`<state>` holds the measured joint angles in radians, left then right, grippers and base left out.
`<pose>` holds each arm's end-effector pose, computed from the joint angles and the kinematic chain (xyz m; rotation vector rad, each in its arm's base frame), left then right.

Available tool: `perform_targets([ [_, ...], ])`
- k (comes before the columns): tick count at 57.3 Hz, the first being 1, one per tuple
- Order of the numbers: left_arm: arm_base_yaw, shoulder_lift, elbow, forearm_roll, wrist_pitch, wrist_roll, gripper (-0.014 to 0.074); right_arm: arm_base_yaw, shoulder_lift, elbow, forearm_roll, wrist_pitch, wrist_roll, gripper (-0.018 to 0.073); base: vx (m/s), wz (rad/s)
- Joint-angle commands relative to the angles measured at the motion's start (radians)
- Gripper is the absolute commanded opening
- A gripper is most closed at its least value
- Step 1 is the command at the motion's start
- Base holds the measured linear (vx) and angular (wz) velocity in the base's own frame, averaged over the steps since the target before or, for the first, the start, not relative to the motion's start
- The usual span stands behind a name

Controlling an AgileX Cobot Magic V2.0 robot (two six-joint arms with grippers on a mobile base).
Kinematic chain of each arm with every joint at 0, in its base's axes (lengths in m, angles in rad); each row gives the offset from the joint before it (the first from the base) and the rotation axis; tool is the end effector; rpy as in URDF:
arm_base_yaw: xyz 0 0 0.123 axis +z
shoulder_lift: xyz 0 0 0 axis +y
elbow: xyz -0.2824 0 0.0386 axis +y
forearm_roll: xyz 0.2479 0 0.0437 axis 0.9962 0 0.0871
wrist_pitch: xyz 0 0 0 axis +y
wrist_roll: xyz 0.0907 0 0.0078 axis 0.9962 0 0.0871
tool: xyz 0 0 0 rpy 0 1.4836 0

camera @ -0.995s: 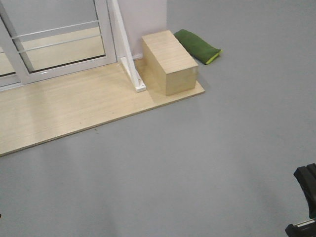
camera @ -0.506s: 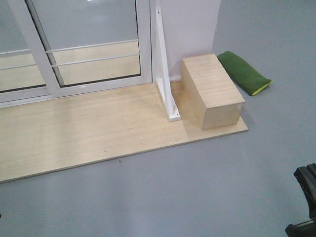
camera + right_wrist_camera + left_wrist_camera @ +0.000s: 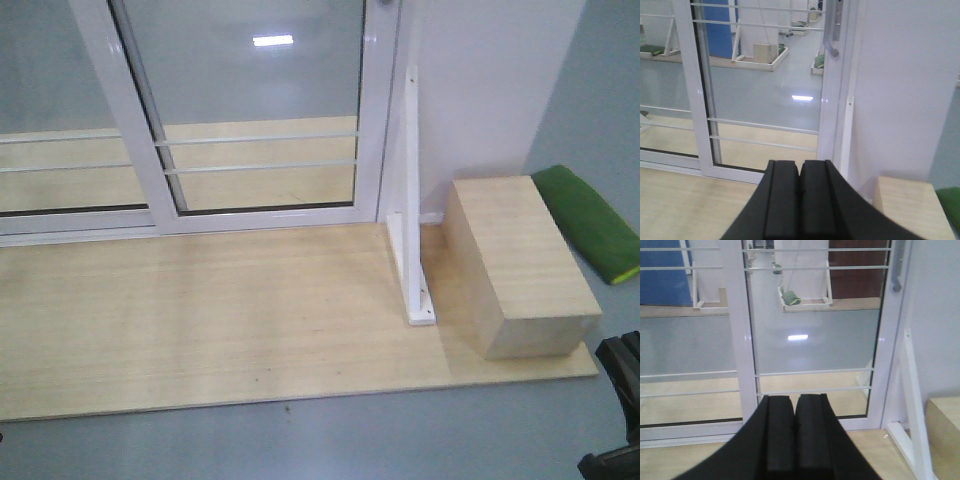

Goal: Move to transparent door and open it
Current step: 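Drive the base up to the sliding glass door beside the wooden box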

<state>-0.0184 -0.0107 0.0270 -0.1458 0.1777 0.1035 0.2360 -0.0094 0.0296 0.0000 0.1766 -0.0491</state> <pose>0.0562 -0.0034 0.1886 0.0012 1.6761 -0.0656 0.0549 0.0132 0.1875 -0.2390 1.6653 0.1407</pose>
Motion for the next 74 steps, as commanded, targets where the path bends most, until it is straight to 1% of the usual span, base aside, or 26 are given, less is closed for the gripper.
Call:
perform_targets([
  [1, -0.003, -0.013, 0.025, -0.003, -0.079, -0.002, 0.0, -0.005, -0.015, 0.014, -0.006, -0.081, -0.003, -0.0001, 0.51, 0.49],
  [20, -0.003, -0.013, 0.025, -0.003, -0.079, -0.002, 0.0, -0.003, -0.015, 0.014, -0.006, -0.084, -0.003, -0.0001, 0.5, 0.53],
  [32, -0.003, -0.013, 0.025, -0.003, -0.079, -0.002, 0.0, -0.003, -0.015, 0.014, -0.006, -0.084, -0.003, -0.0001, 0.47, 0.23],
  [54, -0.003, -0.013, 0.025, -0.003, -0.079, -0.002, 0.0, -0.003, -0.015, 0.014, -0.006, -0.084, -0.003, -0.0001, 0.38, -0.2],
  [74, -0.003, -0.013, 0.025, -0.003, -0.079, -0.002, 0.0, -0.003, -0.015, 0.014, -0.006, -0.084, -0.003, -0.0001, 0.23, -0.24],
])
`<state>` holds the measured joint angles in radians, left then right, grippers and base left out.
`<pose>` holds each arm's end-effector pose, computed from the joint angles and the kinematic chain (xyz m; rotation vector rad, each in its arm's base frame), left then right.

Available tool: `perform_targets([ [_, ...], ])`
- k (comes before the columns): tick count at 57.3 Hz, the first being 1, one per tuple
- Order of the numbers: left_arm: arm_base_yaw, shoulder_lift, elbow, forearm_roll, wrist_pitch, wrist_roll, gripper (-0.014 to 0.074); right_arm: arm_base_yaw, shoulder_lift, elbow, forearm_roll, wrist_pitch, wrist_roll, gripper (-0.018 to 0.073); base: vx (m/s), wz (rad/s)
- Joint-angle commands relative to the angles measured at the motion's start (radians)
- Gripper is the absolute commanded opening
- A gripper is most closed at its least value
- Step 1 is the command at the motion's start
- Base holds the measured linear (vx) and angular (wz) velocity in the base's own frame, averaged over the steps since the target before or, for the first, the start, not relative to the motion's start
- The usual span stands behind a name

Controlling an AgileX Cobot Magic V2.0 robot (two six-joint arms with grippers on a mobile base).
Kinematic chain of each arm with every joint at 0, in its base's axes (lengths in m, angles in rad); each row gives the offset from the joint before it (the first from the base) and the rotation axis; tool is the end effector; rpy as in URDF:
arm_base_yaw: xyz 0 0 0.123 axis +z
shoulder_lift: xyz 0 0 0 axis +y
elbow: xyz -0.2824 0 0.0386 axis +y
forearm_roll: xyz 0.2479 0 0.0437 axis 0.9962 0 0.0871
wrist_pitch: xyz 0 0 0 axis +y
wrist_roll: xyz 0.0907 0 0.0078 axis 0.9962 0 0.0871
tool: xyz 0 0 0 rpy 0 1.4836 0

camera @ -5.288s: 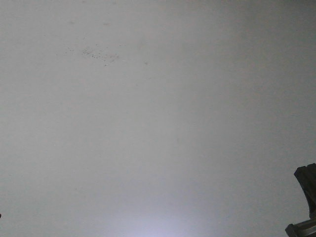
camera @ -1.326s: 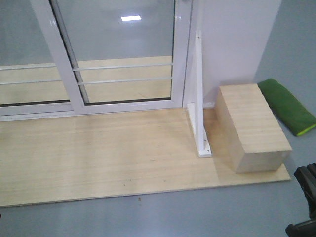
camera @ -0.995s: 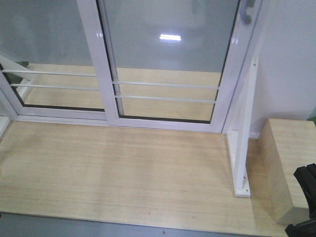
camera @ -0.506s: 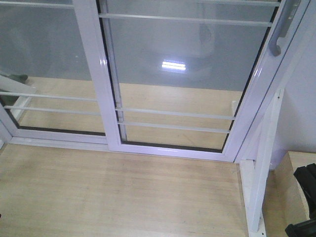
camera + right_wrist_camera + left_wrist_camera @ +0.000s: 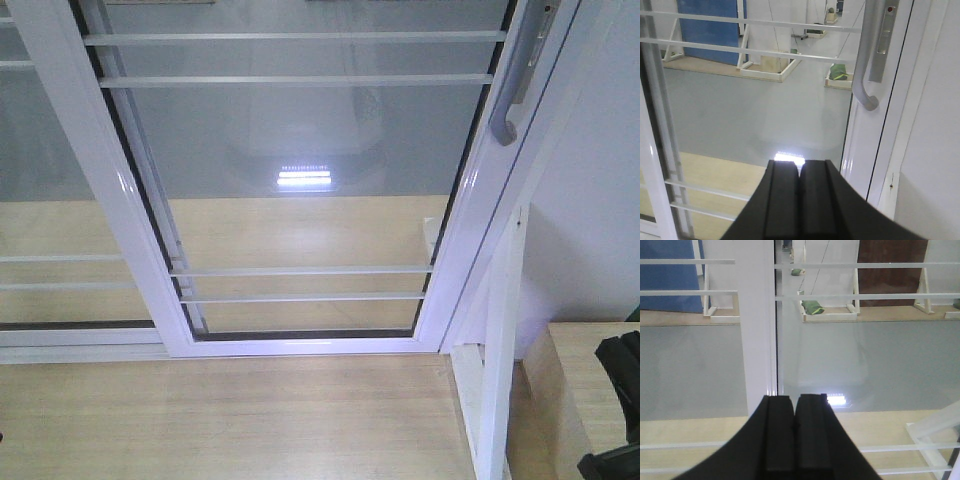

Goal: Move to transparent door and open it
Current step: 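Drive the base up to the sliding glass door beside the wooden box, then raise the right gripper toward the silver door handle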

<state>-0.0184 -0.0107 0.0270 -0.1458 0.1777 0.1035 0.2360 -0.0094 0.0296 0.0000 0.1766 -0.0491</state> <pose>0.0562 -0.0034 0.1886 0.0012 1.6761 -0.0656 0.0549 0.0132 0.1875 -0.2390 1.6653 0.1407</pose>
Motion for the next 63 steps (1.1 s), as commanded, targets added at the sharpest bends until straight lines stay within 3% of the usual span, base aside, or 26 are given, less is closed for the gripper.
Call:
perform_targets([
  [1, -0.003, -0.013, 0.025, -0.003, -0.079, -0.002, 0.0, -0.003, -0.015, 0.014, -0.006, -0.084, -0.003, -0.0001, 0.15, -0.14],
  [63, -0.001, -0.003, 0.025, -0.003, -0.068, -0.002, 0.0, 0.006, 0.009, 0.014, -0.006, -0.073, -0.003, -0.0001, 0.05, -0.01],
])
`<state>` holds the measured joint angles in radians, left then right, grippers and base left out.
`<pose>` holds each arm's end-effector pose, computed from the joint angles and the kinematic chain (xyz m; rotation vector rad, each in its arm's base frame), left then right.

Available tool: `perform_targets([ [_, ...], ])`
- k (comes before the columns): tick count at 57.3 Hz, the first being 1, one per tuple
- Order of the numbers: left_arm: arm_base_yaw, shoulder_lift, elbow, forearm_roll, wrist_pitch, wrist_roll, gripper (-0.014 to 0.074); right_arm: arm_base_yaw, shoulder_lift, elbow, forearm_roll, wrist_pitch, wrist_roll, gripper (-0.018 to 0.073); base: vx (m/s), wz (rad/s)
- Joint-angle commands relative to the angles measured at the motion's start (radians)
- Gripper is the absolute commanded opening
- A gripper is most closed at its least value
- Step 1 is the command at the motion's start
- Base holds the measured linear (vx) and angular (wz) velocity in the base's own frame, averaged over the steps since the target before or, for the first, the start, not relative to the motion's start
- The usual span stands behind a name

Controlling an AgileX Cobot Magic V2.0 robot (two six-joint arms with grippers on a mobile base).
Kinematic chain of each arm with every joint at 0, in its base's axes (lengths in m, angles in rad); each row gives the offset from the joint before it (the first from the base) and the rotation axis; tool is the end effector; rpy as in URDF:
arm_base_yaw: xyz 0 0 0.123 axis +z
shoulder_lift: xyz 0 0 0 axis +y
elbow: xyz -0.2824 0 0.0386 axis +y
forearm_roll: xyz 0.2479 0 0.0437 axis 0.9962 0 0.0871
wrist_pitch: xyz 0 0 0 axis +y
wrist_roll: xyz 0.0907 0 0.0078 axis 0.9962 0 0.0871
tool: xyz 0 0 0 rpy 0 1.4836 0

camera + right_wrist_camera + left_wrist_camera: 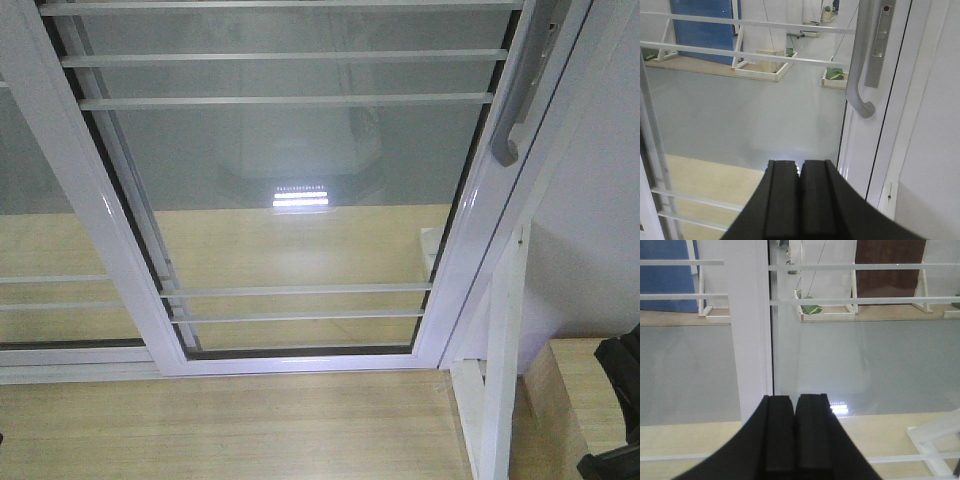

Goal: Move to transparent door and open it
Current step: 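Raise the right gripper toward the silver door handle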

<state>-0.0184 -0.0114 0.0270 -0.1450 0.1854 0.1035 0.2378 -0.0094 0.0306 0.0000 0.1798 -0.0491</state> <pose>0.0561 -0.0035 0.1879 0.0027 1.6831 -0.0656 0.0549 0.0133 0.1869 -0.2411 1.6693 0.1418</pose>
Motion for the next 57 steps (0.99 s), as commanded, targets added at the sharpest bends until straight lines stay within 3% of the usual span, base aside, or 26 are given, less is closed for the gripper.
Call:
perform_targets([
  [1, -0.001, -0.003, 0.025, -0.004, -0.075, -0.002, 0.0, 0.005, 0.009, 0.013, -0.006, -0.076, -0.003, -0.0001, 0.0, 0.0],
  [35, -0.001, -0.003, 0.025, -0.004, -0.105, -0.002, 0.0, 0.005, 0.009, 0.013, 0.0, -0.086, -0.008, -0.0001, 0.0, 0.0],
  [41, -0.001, -0.003, 0.023, -0.004, -0.21, -0.002, 0.0, 0.005, 0.009, 0.01, -0.009, -0.147, -0.009, -0.0001, 0.0, 0.0],
  [52, -0.001, -0.003, 0.013, -0.005, -0.526, -0.046, 0.0, 0.005, 0.009, 0.007, 0.0, -0.369, -0.007, -0.0001, 0.0, 0.0],
  [57, -0.001, 0.001, -0.042, -0.004, -0.496, -0.095, 0.0, 0.005, 0.01, -0.037, 0.0, -0.468, -0.007, -0.0001, 0.0, 0.0],
])
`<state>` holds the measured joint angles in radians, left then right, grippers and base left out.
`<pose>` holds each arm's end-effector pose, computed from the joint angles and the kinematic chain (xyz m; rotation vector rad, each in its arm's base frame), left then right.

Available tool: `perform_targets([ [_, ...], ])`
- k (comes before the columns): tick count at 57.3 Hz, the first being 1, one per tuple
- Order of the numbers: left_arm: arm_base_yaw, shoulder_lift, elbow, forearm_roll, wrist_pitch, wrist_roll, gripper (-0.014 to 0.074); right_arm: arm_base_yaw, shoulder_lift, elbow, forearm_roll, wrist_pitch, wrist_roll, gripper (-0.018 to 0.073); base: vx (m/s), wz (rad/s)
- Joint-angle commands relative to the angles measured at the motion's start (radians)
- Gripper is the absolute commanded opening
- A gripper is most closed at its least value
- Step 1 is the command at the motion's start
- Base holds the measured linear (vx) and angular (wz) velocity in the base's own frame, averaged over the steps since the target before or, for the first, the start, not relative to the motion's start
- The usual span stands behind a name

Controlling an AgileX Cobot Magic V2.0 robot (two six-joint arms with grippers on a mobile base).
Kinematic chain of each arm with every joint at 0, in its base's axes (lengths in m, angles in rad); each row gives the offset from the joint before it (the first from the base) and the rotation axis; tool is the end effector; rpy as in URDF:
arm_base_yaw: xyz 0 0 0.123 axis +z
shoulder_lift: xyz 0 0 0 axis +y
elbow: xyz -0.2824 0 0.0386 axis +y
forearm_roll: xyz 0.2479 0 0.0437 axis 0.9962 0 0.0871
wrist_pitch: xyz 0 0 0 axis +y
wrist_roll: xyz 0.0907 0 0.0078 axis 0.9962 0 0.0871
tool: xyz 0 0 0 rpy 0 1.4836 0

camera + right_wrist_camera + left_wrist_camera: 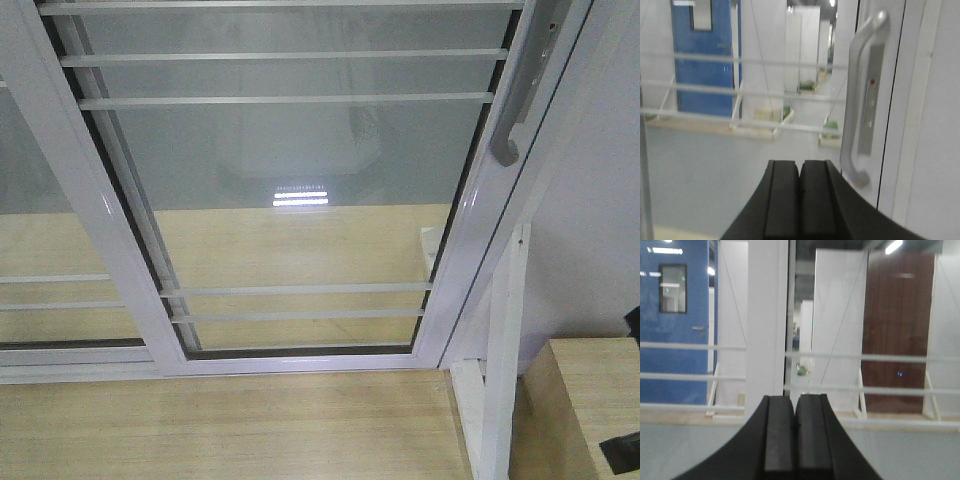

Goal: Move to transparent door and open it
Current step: 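Raise the right gripper toward the silver door handle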

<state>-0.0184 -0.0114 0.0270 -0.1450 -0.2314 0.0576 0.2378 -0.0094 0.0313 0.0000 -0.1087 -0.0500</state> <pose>0.0527 0.0020 0.2250 -0.0699 1.2687 -0.0668 0.0542 0.0131 0.2128 -0.2006 1.3841 0.1562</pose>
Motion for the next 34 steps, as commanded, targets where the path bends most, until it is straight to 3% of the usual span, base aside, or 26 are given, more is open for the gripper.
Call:
perform_targets([
  [1, -0.002, 0.005, -0.055, -0.004, -0.049, -0.051, 0.0, 0.005, 0.011, -0.051, 0.0, -0.179, -0.006, -0.0001, 0.0, 0.0],
  [9, -0.002, 0.126, -0.219, 0.004, 0.141, -0.001, 0.0, 0.005, 0.087, -0.246, 0.053, -0.07, -0.051, -0.0001, 0.0, 0.0],
  [14, -0.002, 0.272, -0.339, 0.003, 0.16, 0.038, 0.0, 0.005, 0.207, -0.412, 0.058, 0.037, -0.1, -0.0001, 0.0, 0.0],
  [26, -0.003, 0.678, -0.666, -0.031, 0.296, 0.014, 0.0, 0.005, 0.576, -0.762, 0.042, 0.276, -0.115, -0.0001, 0.0, 0.0],
  [34, -0.003, 0.839, -0.788, -0.031, 0.314, 0.014, 0.0, 0.005, 0.759, -0.862, 0.044, 0.296, -0.115, -0.0001, 0.0, 0.0],
])
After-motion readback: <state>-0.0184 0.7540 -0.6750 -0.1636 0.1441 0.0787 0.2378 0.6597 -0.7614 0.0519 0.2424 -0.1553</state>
